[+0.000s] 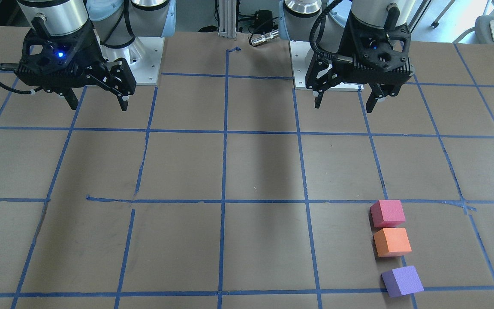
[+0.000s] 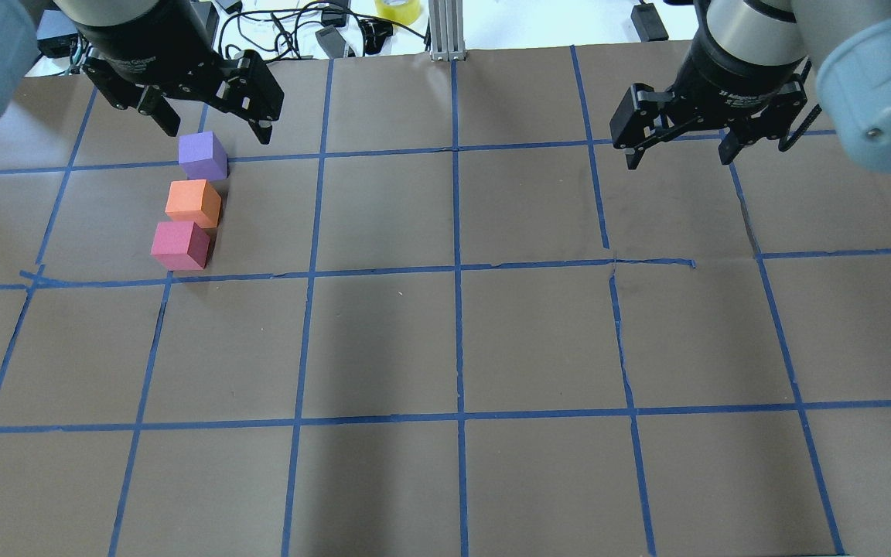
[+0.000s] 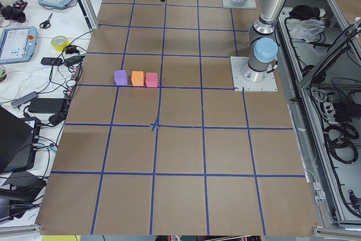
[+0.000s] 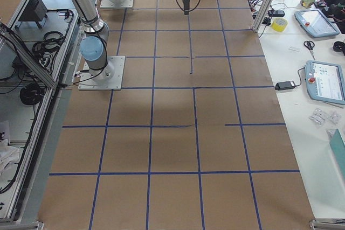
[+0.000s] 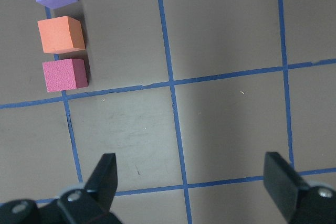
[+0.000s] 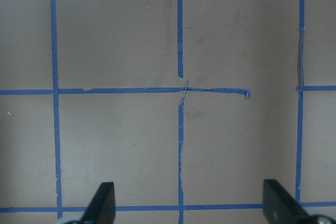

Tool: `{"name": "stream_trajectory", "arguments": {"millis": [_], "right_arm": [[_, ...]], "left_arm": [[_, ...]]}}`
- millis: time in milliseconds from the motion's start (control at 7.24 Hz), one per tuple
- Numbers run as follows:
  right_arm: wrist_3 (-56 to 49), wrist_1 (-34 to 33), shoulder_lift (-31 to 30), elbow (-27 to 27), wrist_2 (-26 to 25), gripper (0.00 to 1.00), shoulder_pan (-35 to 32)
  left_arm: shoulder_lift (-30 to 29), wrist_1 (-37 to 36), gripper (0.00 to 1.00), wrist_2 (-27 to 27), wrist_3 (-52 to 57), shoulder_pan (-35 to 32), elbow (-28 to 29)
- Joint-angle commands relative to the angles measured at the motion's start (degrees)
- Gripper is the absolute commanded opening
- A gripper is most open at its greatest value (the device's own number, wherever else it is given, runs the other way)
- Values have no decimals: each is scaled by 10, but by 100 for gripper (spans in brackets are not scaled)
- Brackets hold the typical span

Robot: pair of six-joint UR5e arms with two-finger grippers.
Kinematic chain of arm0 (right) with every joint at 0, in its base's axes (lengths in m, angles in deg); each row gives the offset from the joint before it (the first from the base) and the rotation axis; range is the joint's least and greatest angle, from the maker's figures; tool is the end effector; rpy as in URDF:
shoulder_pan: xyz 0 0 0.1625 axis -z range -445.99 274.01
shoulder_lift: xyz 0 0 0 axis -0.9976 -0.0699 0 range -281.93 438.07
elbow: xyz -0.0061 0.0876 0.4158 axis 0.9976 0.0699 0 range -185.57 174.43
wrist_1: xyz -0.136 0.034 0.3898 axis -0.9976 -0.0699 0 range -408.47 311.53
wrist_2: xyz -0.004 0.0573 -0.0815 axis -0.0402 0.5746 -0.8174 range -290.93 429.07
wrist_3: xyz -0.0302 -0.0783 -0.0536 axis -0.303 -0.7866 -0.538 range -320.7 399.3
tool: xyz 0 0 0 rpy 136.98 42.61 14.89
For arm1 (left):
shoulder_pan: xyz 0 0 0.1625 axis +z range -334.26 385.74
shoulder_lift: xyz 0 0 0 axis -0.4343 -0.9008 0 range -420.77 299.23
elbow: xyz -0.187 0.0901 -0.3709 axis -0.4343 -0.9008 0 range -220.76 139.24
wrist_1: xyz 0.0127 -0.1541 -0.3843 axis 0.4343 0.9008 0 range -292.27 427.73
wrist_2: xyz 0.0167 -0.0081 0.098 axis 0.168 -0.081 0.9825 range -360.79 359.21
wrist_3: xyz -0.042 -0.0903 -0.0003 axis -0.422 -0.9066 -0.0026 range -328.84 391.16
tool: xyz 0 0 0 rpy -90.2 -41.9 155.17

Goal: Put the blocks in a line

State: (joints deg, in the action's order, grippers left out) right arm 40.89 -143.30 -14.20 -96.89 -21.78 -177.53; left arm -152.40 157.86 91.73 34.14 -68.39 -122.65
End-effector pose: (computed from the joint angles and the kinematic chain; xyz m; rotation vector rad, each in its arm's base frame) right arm 0.1447 -0.4808 0.5047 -0.0025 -3.1255 0.1585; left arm -0.1655 -0.5013 0.5438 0.1883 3.0882 -0.1720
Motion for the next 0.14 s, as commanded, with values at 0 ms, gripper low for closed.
{"name": "stream_trajectory", "arguments": {"millis": [0], "right_arm": [[0,-1,0,0,1,100,0]], "left_arm": [[7,0,100,2,0,2,-12]]}}
